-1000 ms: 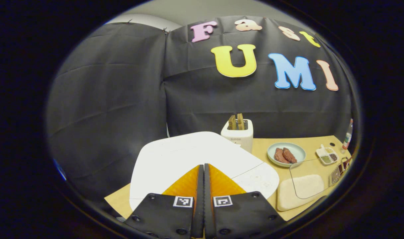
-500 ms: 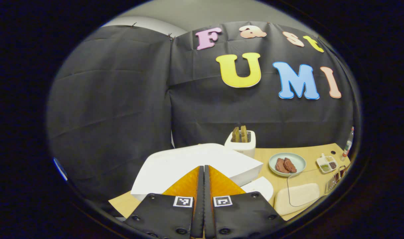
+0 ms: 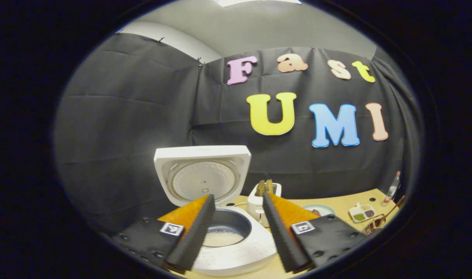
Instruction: Close the left gripper, press the button to open the rice cooker; take a wooden spoon from the chopstick holder with the right hand, scoop a spoonful of rice and pour it into the rice cooker, then put the wooden spoon back into the chopstick holder.
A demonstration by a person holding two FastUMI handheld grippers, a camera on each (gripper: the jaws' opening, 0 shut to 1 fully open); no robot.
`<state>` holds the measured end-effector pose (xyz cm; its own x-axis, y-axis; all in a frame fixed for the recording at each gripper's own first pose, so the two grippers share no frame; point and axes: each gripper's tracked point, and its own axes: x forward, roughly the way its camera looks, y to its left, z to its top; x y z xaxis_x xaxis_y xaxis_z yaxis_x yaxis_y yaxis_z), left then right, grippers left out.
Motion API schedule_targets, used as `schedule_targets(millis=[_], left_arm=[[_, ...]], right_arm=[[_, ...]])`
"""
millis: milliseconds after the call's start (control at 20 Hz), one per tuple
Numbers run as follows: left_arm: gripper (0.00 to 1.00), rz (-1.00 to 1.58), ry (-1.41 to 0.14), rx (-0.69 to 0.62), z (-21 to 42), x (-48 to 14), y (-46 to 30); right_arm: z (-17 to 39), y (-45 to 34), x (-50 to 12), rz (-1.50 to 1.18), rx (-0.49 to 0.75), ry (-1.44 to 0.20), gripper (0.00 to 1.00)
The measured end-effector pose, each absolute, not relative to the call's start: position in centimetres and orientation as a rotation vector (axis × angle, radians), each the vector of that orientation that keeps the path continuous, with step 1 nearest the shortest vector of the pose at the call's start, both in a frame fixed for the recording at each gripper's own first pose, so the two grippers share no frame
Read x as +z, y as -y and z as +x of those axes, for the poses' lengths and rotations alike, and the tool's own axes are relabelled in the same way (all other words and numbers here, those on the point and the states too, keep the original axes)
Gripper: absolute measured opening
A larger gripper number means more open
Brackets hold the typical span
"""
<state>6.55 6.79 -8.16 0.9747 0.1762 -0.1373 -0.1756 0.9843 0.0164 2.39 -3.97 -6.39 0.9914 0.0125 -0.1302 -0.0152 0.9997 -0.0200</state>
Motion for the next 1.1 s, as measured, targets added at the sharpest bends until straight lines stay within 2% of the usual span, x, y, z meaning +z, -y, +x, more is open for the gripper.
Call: schedule_targets(millis=[50,100,300,350,400,450,600,650,700,1100], left_arm=[[0.99,0.018,-0.119,0.178,6.5,-7.0,-6.5],[0.94,0.029,-0.104,0.180,6.1,-6.3,-6.2],[0.98,0.029,-0.062,0.170,4.1,-4.0,-4.1],[0.94,0.032,-0.054,0.167,3.6,-3.6,-3.7],[0.94,0.039,-0.046,0.165,3.1,-3.0,-3.5],[0.99,0.047,-0.038,0.160,2.6,-2.5,-3.2],[0.99,0.066,-0.026,0.154,1.5,-1.3,-2.6],[0.94,0.066,-0.023,0.150,1.3,-1.0,-2.6],[0.99,0.065,-0.015,0.149,1.1,-0.5,-2.5],[0.99,0.086,0.004,0.185,-0.8,1.0,-3.8]], right_arm=[[2.6,4.2,-6.9,-0.018,0.020,-0.135,0.97],[2.9,4.2,-7.3,-0.011,0.026,-0.142,0.97],[4.5,4.8,-9.8,0.022,0.042,-0.184,0.97],[5.0,4.9,-10.4,0.031,0.043,-0.193,0.97],[5.6,5.1,-11.1,0.039,0.044,-0.203,0.97],[5.9,5.2,-11.8,0.046,0.044,-0.212,0.97],[7.4,5.7,-14.3,0.072,0.029,-0.258,0.97],[7.7,6.0,-15.6,0.089,0.018,-0.281,0.97],[8.1,6.1,-16.6,0.109,0.011,-0.304,0.97],[9.3,6.5,-25.7,0.256,-0.031,-0.512,0.98]])
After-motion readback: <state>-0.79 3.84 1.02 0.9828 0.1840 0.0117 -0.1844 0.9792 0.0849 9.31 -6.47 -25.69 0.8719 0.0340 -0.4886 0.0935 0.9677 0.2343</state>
